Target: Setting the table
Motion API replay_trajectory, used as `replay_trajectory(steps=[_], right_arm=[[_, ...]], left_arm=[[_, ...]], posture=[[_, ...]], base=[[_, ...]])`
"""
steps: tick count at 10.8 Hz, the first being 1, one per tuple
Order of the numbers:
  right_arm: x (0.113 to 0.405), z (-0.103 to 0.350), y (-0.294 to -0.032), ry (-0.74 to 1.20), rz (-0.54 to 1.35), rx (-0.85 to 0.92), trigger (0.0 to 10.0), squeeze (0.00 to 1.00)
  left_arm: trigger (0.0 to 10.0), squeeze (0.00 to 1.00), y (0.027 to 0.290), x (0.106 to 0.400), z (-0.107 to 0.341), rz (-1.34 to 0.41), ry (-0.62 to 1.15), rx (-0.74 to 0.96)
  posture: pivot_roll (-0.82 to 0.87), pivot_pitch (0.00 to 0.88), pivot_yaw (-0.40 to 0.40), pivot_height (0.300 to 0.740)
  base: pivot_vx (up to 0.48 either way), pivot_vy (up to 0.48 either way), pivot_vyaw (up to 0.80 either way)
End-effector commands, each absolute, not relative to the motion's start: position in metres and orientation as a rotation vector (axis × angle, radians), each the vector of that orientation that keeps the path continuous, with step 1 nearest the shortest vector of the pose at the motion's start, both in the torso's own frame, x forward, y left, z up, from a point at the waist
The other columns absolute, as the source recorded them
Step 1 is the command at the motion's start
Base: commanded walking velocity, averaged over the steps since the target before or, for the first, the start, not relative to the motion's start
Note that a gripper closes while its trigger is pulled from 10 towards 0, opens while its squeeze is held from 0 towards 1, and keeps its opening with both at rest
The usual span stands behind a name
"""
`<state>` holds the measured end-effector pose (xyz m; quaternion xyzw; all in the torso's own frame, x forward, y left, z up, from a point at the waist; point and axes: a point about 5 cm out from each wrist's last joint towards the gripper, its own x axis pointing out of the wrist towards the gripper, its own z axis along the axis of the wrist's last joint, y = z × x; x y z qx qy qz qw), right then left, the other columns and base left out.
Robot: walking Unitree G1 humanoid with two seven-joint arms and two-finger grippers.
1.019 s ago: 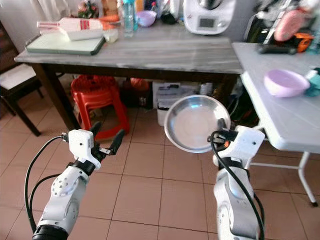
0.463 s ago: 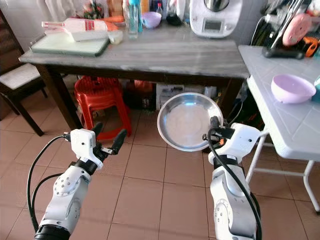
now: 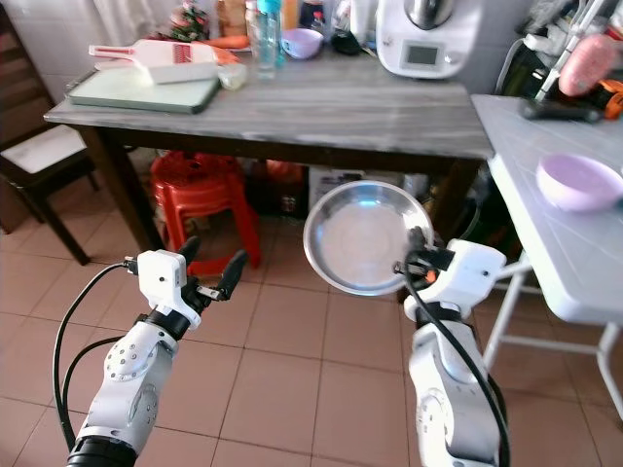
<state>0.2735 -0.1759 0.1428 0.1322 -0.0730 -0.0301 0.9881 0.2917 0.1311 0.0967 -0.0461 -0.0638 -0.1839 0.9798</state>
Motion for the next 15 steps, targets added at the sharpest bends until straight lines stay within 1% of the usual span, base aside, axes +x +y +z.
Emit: replay_trajectory(steps=[1,14,15], right_arm=[[0.2732,0.1471,-0.1739,-0.162,-0.05,0.265,10.0,0.0],[0.2715,0.1458,-0.1727,-0.157,-0.027,0.227,10.0,0.0],[0.2716,0.1457,-0.1725,-0.157,-0.026,0.227,10.0,0.0]], left_arm=[[10.0,0.0,0.1313,0.2935,0.0974,-0.382,-0.13,-0.073],[10.0,0.0,0.1265,0.2943,0.0952,-0.392,-0.126,-0.081],[10.0,0.0,0.1265,0.2945,0.0952,-0.391,-0.126,-0.081]], posture=[[0.04,0.017,-0.001,0.74],[0.03,0.013,-0.003,0.74],[0.03,0.013,-0.004,0.74]], base=[[0.409,0.0,0.0],[0.433,0.0,0.0],[0.371,0.304,0.0]])
